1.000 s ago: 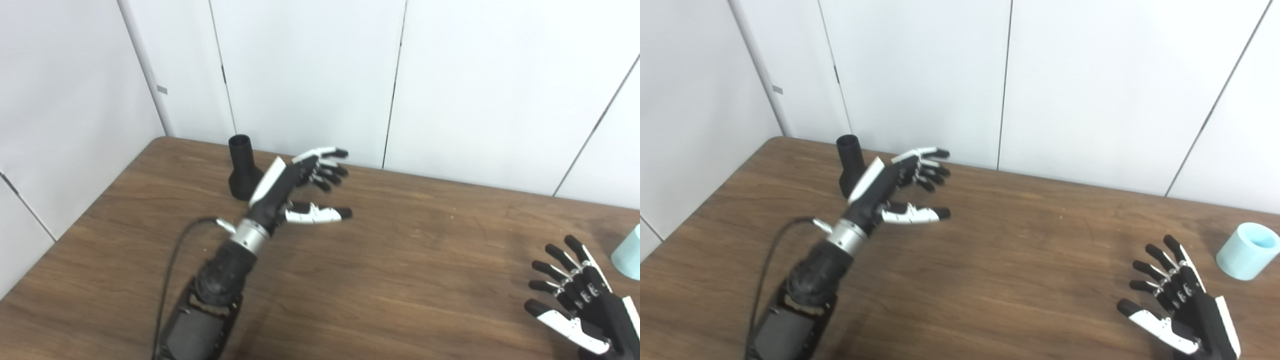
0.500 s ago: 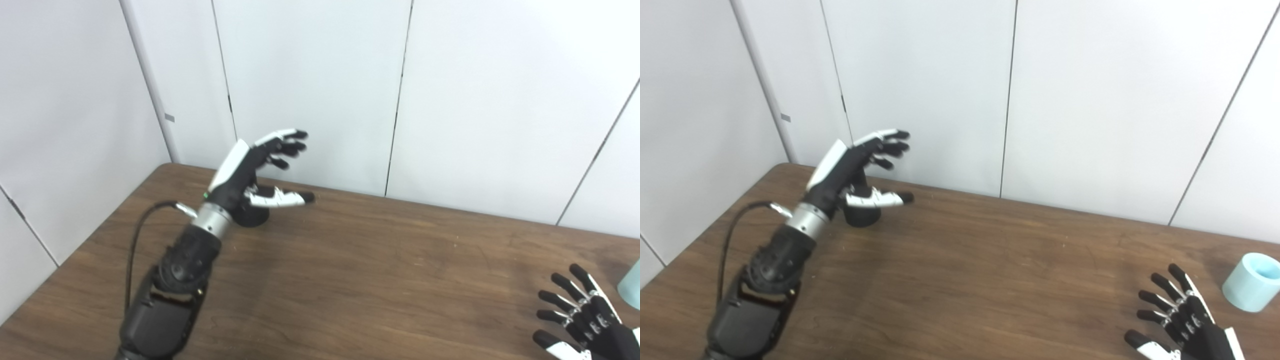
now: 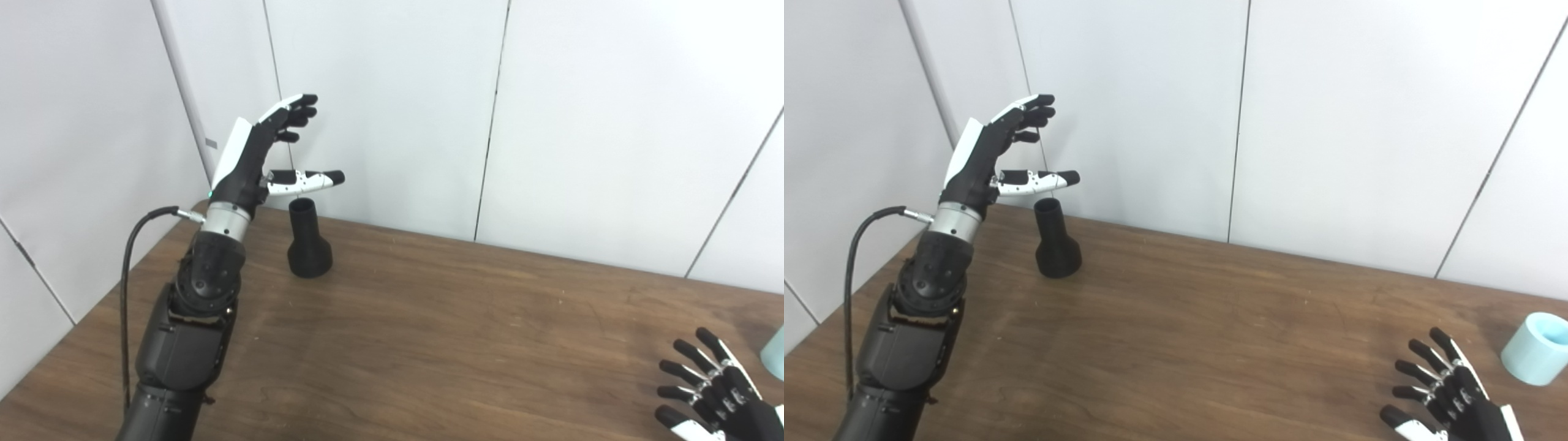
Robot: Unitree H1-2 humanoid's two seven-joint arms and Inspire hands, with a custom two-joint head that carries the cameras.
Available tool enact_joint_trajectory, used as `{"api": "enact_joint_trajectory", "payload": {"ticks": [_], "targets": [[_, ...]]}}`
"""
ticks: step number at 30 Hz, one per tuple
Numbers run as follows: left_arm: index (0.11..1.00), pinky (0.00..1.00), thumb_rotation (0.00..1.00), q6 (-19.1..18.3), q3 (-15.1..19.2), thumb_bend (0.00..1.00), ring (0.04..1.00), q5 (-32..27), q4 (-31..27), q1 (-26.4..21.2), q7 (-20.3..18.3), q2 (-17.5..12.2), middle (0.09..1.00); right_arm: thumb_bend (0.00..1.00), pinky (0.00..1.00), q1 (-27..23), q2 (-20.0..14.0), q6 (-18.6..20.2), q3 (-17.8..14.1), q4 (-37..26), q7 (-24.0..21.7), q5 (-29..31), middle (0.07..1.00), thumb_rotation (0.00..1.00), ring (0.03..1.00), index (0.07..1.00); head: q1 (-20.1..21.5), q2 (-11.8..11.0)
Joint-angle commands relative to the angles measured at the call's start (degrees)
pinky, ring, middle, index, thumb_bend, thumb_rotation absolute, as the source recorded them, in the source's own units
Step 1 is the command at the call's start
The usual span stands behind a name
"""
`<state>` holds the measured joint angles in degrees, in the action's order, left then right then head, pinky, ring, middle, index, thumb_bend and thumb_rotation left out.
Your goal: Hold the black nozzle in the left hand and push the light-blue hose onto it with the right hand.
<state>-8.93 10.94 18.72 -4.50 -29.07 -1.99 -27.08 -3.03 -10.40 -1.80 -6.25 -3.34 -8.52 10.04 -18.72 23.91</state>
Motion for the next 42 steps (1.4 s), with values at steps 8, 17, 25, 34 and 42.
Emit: {"api": "enact_joint_trajectory", "payload": {"ticks": [8, 17, 25, 34, 42], "targets": [[0.861, 0.90, 0.19, -6.03, -0.23, 0.79, 0.959, 1.05, 2.10, -2.26, -0.50, -3.73, 0.916, 0.74, 0.60, -1.42, -0.77, -2.83, -0.68, -1.43, -0.47, 0.81, 0.854, 0.20, 0.759, 0.927, 0.01, 0.41], [0.925, 0.96, 0.26, -13.59, -2.31, 0.92, 0.991, 2.23, 3.97, -2.05, -2.21, -5.25, 0.970, 0.74, 0.60, -1.24, -1.08, -2.62, -0.87, -1.74, -0.70, 1.22, 0.849, 0.21, 0.755, 0.923, 0.28, 0.91], [0.966, 1.00, 0.30, -17.25, -6.16, 0.98, 1.000, 3.33, 5.11, -1.60, -5.24, -6.87, 0.979, 0.76, 0.60, -1.11, -1.49, -2.37, -0.94, -2.05, -0.74, 0.95, 0.837, 0.23, 0.745, 0.913, 0.33, 0.95], [1.000, 1.00, 0.27, -17.95, -6.09, 1.00, 1.000, 6.30, 6.74, -1.25, -10.03, -5.71, 1.000, 0.76, 0.61, -0.85, -1.46, -1.45, -0.94, -3.21, -0.40, 0.55, 0.840, 0.24, 0.746, 0.913, 0.27, 1.28], [1.000, 1.00, 0.26, -17.97, -5.79, 1.00, 1.000, 6.06, 9.62, -1.50, -9.50, -3.81, 1.000, 0.76, 0.62, -0.83, -1.40, -1.00, -0.98, -3.59, -0.24, 0.62, 0.841, 0.24, 0.747, 0.915, 0.48, 1.46]]}}
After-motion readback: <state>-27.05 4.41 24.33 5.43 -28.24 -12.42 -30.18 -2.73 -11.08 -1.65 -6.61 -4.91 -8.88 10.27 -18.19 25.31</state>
